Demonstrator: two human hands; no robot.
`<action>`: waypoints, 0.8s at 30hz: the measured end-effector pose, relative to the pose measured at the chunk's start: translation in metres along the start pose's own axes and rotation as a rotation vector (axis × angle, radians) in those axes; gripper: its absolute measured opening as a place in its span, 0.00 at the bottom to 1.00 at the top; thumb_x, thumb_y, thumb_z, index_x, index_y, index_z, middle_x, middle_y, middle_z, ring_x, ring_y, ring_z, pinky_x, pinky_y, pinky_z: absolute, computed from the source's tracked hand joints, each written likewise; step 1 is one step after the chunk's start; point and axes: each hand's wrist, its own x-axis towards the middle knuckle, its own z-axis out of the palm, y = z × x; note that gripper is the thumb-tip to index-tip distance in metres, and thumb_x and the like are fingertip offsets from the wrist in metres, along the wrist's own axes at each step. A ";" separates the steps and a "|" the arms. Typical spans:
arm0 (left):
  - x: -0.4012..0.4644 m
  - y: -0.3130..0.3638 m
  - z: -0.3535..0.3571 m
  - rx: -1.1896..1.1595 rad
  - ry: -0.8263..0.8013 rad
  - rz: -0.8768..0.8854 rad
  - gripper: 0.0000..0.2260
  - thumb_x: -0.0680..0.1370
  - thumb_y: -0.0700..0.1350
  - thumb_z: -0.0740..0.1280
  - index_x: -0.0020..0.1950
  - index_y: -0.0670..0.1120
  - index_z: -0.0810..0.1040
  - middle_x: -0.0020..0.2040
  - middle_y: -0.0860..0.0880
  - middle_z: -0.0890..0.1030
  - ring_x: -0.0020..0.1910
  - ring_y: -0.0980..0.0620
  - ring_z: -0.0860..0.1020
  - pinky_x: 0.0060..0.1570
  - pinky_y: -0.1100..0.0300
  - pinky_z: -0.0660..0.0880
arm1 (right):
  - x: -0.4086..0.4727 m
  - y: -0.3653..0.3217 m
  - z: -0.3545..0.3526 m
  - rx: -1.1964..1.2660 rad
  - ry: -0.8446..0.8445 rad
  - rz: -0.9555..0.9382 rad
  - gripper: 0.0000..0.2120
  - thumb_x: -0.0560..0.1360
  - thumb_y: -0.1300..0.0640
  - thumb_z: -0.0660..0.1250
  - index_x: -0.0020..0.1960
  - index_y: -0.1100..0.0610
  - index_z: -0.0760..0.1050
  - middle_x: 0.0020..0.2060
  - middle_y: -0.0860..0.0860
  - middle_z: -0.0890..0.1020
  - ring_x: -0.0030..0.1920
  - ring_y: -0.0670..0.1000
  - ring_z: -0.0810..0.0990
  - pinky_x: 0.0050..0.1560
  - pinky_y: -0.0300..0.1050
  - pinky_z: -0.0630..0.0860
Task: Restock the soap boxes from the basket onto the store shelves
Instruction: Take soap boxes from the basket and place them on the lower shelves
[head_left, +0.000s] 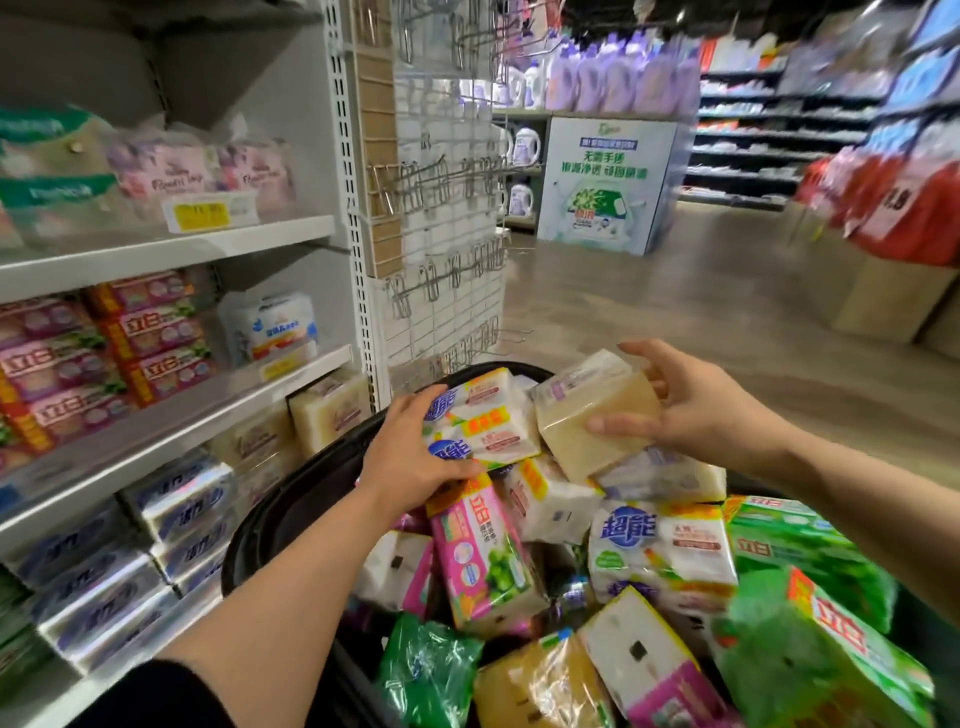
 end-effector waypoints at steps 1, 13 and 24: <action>0.000 -0.001 0.000 -0.044 0.031 0.016 0.47 0.53 0.53 0.80 0.71 0.49 0.70 0.58 0.52 0.70 0.56 0.55 0.73 0.56 0.66 0.67 | 0.004 0.000 -0.003 0.022 -0.039 0.012 0.56 0.47 0.33 0.74 0.72 0.47 0.63 0.61 0.49 0.76 0.60 0.49 0.76 0.61 0.48 0.75; -0.011 0.003 -0.021 -0.353 0.442 0.076 0.33 0.53 0.44 0.84 0.53 0.59 0.73 0.54 0.47 0.77 0.49 0.54 0.78 0.53 0.60 0.76 | 0.036 -0.012 0.009 0.014 -0.141 0.327 0.16 0.73 0.40 0.68 0.48 0.53 0.77 0.40 0.49 0.80 0.37 0.47 0.79 0.31 0.37 0.71; -0.046 -0.012 -0.052 -0.155 0.476 -0.043 0.34 0.54 0.41 0.85 0.56 0.52 0.75 0.56 0.45 0.75 0.50 0.48 0.77 0.54 0.49 0.76 | 0.033 -0.054 0.022 -0.109 -0.145 0.075 0.41 0.60 0.64 0.77 0.71 0.56 0.66 0.61 0.57 0.76 0.60 0.57 0.75 0.61 0.53 0.74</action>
